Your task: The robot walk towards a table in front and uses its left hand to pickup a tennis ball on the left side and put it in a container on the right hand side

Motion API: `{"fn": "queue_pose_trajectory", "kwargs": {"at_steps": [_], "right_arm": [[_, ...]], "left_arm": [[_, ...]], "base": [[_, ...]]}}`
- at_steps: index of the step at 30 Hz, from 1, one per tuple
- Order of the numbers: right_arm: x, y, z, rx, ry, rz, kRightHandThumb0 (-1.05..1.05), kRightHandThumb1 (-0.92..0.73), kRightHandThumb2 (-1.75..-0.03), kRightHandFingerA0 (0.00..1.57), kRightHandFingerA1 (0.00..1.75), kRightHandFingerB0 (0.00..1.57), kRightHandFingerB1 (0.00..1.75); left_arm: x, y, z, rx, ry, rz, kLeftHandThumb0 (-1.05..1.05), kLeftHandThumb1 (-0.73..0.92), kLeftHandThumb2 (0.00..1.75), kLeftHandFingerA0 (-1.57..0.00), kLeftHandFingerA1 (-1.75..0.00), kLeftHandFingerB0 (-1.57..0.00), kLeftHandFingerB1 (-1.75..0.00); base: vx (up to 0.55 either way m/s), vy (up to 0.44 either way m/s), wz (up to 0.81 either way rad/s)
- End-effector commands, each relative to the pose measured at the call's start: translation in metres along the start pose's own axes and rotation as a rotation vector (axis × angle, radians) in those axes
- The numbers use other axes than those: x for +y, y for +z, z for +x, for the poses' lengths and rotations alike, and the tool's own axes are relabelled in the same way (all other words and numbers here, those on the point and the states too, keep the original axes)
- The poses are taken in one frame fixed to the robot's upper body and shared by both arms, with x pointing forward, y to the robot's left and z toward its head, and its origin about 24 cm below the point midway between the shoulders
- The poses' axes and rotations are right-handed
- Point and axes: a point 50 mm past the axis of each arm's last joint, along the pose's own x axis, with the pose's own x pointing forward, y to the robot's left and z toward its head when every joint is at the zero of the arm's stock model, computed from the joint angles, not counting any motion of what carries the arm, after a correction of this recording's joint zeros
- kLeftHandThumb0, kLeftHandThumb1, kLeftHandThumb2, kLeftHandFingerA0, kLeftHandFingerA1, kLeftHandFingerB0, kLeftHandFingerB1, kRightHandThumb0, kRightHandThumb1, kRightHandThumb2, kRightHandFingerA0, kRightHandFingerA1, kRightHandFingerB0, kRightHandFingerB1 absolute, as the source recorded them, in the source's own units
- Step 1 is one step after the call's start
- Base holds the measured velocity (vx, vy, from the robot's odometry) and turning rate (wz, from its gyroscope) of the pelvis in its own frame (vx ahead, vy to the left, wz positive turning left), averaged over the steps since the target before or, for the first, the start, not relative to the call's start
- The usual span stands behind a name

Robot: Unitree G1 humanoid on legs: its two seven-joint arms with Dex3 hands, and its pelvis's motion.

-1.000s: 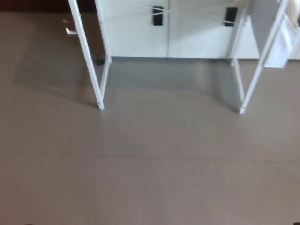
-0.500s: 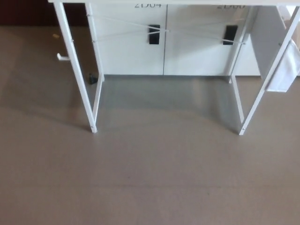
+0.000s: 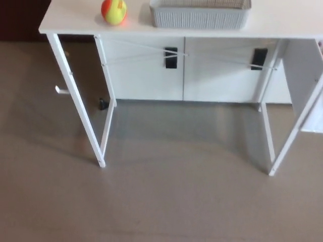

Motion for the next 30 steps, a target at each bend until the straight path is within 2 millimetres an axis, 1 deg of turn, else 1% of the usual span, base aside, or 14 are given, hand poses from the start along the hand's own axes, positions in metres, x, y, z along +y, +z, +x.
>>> {"fn": "queue_pose_trajectory", "kwargs": {"at_steps": [1, 9, 10, 11, 17, 18, 22, 23, 24, 25, 26, 27, 29, 30], "right_arm": [[0.0003, -0.0024, -0.0023, 0.000, 0.011, -0.004, 0.00, -0.44, -0.87, 0.25, 0.59, 0.27, 0.57], [-0.0001, 0.0014, 0.0003, -0.010, 0.005, -0.021, 0.00, -0.44, -0.87, 0.25, 0.59, 0.26, 0.56], [-0.0011, 0.0028, 0.0022, -0.017, 0.003, -0.031, -0.01, -0.62, -0.58, 0.31, 0.56, 0.34, 0.49], [-0.0013, 0.0036, 0.0025, -0.017, 0.004, -0.032, -0.01, -0.44, -0.87, 0.26, 0.59, 0.27, 0.57], [-0.0004, -0.0021, 0.0017, 0.005, 0.008, 0.004, 0.01, -0.43, -0.86, 0.23, 0.58, 0.25, 0.56], [-0.0003, -0.0023, 0.0023, 0.012, 0.008, -0.004, -0.02, -0.62, -0.57, 0.28, 0.51, 0.33, 0.47], [-0.0008, -0.0026, 0.0042, 0.010, 0.004, -0.026, -0.01, -0.62, -0.57, 0.28, 0.52, 0.35, 0.48], [-0.0003, -0.0013, 0.0040, 0.004, 0.006, -0.034, -0.01, -0.43, -0.86, 0.25, 0.59, 0.27, 0.56], [0.0002, -0.0002, 0.0036, 0.002, 0.008, -0.039, -0.02, -0.44, -0.87, 0.24, 0.57, 0.26, 0.56], [0.0006, 0.0006, 0.0032, 0.003, 0.008, -0.040, -0.02, -0.44, -0.87, 0.24, 0.57, 0.26, 0.56], [0.0008, -0.0007, 0.0018, 0.006, 0.012, -0.049, -0.02, -0.63, -0.58, 0.29, 0.51, 0.34, 0.47], [0.0007, -0.0015, 0.0014, 0.006, 0.013, -0.054, -0.02, -0.44, -0.86, 0.26, 0.59, 0.28, 0.56], [0.0005, -0.0005, 0.0031, 0.004, 0.010, -0.043, -0.02, -0.43, -0.86, 0.25, 0.58, 0.27, 0.56], [0.0002, 0.0017, 0.0042, -0.001, 0.009, -0.042, -0.03, -0.44, -0.86, 0.25, 0.58, 0.26, 0.56]], "left_arm": [[0.0088, -0.0019, -0.0005, 0.003, 0.015, 0.030, 0.11, 0.30, 0.76, -0.49, -0.83, -0.32, -0.64], [0.0092, 0.0015, 0.0025, -0.008, 0.015, 0.040, 0.12, 0.31, 0.76, -0.49, -0.82, -0.33, -0.65], [0.0084, 0.0042, 0.0034, -0.015, 0.017, 0.032, 0.14, 0.31, 0.77, -0.49, -0.82, -0.32, -0.65], [0.0081, 0.0050, 0.0035, -0.018, 0.017, 0.031, 0.15, 0.32, 0.78, -0.49, -0.81, -0.32, -0.64], [0.0073, 0.0026, -0.0016, -0.012, 0.020, 0.073, 0.11, 0.33, 0.75, -0.47, -0.78, -0.32, -0.63], [0.0076, 0.0029, -0.0011, -0.009, 0.017, 0.067, 0.13, 0.38, 0.66, -0.43, -0.80, -0.34, -0.63], [0.0080, 0.0024, -0.0002, -0.019, 0.008, 0.055, 0.14, 0.33, 0.77, -0.48, -0.80, -0.30, -0.62], [0.0088, 0.0023, -0.0001, -0.016, 0.010, 0.049, 0.15, 0.33, 0.78, -0.49, -0.81, -0.30, -0.63], [0.0090, 0.0021, -0.0002, -0.016, 0.015, 0.039, 0.16, 0.31, 0.79, -0.49, -0.81, -0.31, -0.64], [0.0089, 0.0020, -0.0003, -0.017, 0.018, 0.028, 0.16, 0.31, 0.79, -0.49, -0.81, -0.31, -0.64], [0.0086, 0.0005, -0.0018, -0.012, 0.018, 0.044, 0.11, 0.30, 0.79, -0.50, -0.81, -0.32, -0.64], [0.0086, -0.0003, -0.0022, -0.007, 0.020, 0.059, 0.09, 0.31, 0.77, -0.50, -0.80, -0.32, -0.64], [0.0096, 0.0006, 0.0001, -0.003, 0.026, 0.063, 0.11, 0.38, 0.66, -0.45, -0.82, -0.36, -0.64], [0.0099, 0.0021, 0.0019, -0.004, 0.027, 0.056, 0.13, 0.32, 0.75, -0.50, -0.82, -0.34, -0.65]], "base": [[0.22, -0.025, -0.05], [0.27, 0.088, -0.13], [0.39, 0.204, -0.17], [0.50, 0.172, 0.43], [0.42, 0.134, -0.16], [0.28, 0.060, 0.13], [0.23, -0.026, 0.08], [0.27, -0.105, 0.26], [0.30, -0.139, 0.25], [0.39, -0.155, -0.11], [0.18, -0.023, 0.09], [0.18, 0.017, 0.58], [0.17, 0.021, -0.01], [0.18, -0.148, 0.06]]}}
